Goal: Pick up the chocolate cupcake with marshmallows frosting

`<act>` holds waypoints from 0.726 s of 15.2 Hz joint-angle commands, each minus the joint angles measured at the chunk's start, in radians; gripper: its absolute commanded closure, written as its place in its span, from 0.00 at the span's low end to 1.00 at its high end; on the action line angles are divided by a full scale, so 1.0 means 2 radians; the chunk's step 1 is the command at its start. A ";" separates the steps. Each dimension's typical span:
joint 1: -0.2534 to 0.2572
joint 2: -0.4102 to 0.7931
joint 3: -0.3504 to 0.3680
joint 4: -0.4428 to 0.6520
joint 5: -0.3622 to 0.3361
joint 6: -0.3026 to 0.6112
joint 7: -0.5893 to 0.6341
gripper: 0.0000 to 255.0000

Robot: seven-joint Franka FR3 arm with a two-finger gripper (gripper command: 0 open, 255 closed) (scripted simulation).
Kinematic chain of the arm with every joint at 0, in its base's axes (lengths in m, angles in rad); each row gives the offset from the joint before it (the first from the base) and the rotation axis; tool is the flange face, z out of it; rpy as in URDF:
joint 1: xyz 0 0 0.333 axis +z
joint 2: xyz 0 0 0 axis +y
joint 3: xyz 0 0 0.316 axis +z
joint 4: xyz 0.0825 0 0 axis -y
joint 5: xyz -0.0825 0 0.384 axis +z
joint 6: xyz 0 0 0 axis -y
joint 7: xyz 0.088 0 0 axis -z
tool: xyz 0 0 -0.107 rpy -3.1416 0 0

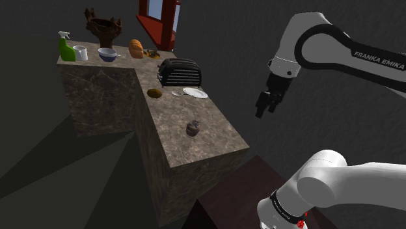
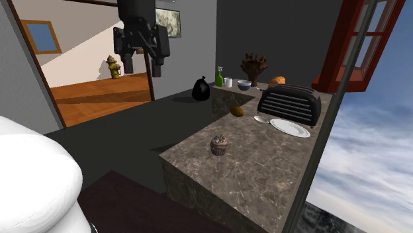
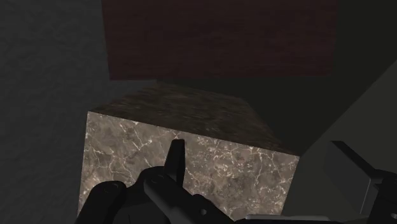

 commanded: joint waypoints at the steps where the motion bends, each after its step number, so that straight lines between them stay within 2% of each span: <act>1: 0.000 0.000 0.000 0.000 0.000 0.000 0.000 0.00; 11: -0.014 0.160 -0.009 -0.006 0.008 0.173 0.013 0.00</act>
